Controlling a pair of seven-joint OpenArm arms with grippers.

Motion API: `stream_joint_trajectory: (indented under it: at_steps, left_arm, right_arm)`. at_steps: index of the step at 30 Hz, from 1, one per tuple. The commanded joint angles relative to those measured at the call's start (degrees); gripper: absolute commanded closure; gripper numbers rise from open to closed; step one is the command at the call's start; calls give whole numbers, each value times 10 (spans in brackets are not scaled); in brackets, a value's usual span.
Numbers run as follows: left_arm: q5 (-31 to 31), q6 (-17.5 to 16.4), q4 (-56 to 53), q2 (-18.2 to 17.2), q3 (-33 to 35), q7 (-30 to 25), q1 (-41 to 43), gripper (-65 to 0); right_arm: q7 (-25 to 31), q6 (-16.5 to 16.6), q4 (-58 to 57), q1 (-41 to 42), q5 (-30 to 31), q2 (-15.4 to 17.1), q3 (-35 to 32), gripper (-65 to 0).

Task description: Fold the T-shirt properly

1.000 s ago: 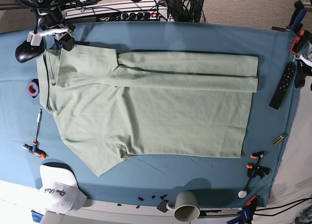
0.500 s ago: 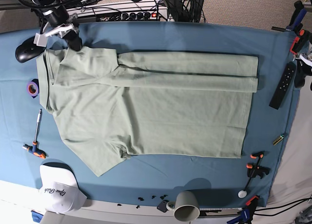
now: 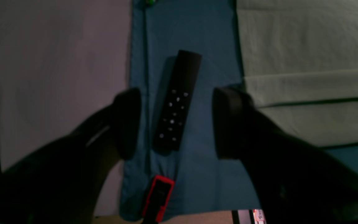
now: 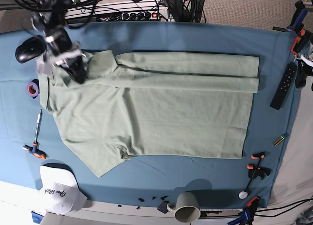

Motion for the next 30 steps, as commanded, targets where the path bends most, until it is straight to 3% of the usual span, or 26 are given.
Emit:
stream_joint_trajectory:
  at_steps: [1, 6, 11, 16, 19, 27, 30]
  left_arm:
    - [-8, 0, 8, -12, -6, -15, -1, -361]
    - [-8, 0, 8, -12, -6, -15, -1, -361]
    - [-8, 0, 8, -12, -6, -15, -1, -361]
    - [-8, 0, 8, -12, -6, -15, -1, -361]
    - [-8, 0, 8, -12, -6, -15, -1, -361]
    - [-8, 0, 8, -12, -6, -15, -1, -361]
    - [-8, 0, 8, -12, -6, -15, -1, -361]
  right_arm:
    - [24, 4, 10, 10, -2, 5, -14, 0]
    - [64, -6, 10, 50, -90, 5, -80, 0]
    - [79, -33, 10, 79, -148, 5, -94, 0]
    - [108, -98, 10, 83, -196, 5, -92, 0]
    - [115, -114, 10, 83, -212, 5, -92, 0]
    - [118, -114, 10, 83, -220, 5, -92, -233]
    - [127, -128, 10, 84, -229, 5, -92, -251]
